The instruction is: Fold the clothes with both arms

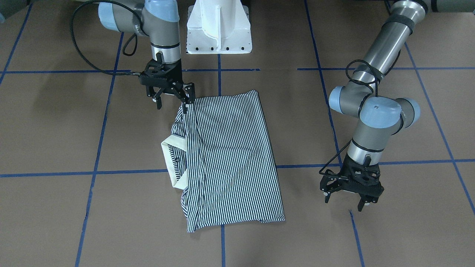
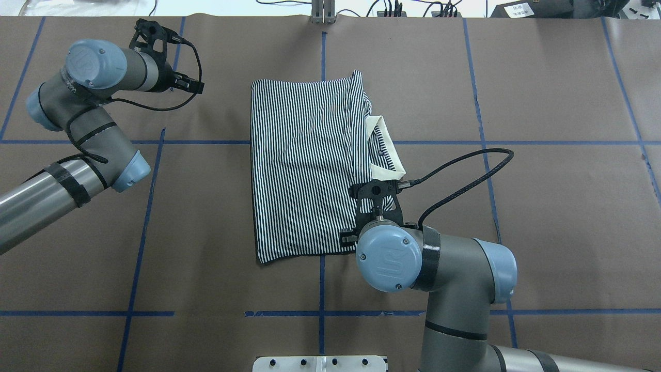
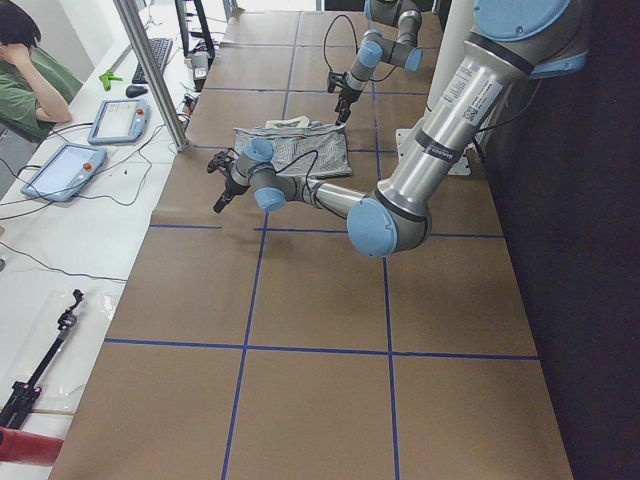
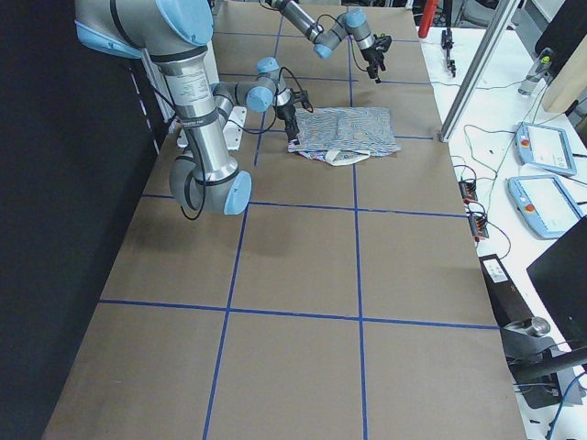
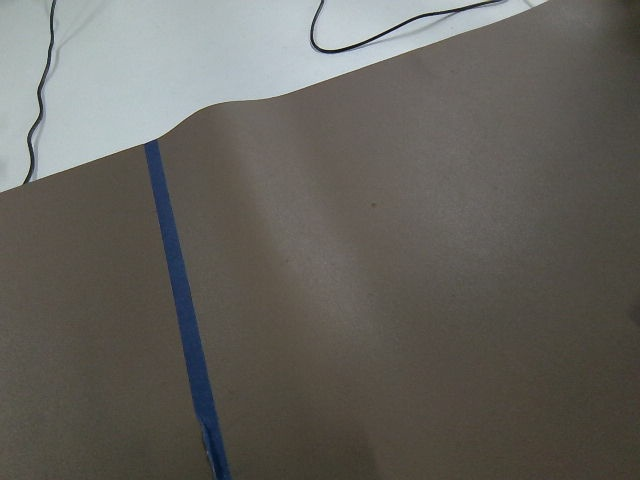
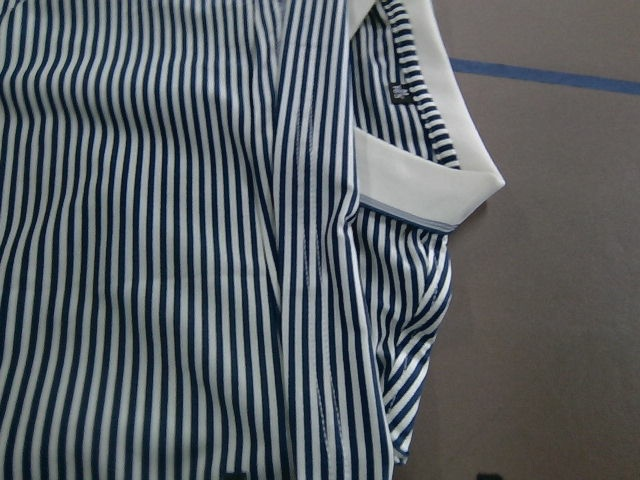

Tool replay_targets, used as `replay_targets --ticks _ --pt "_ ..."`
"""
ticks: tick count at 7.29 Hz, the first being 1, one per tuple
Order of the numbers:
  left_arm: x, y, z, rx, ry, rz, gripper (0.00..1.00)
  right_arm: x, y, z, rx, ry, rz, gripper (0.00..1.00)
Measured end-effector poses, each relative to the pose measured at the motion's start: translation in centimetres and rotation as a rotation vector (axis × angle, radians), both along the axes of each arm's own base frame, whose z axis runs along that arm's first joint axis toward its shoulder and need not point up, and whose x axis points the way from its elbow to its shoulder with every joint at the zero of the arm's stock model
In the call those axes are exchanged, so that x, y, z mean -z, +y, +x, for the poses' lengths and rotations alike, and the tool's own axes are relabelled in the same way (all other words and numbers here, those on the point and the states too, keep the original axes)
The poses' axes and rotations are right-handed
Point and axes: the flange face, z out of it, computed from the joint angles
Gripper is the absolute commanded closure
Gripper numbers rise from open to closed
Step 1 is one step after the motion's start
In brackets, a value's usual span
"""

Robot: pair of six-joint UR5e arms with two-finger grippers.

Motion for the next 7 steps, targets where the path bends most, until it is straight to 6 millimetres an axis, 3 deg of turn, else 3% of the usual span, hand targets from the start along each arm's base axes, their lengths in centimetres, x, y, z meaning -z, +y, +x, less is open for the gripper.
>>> replay_targets --ticks 3,7 --pt "-0.1 0.0 -0.1 -0.001 0.000 -0.001 0.00 -1.4 0.3 -1.6 0.133 0.097 0.082 0.63" --pt "-0.4 0.3 0.0 -0.003 0.000 -0.004 0.00 -0.3 0.6 -2.9 0.153 0.095 0.093 0.64"
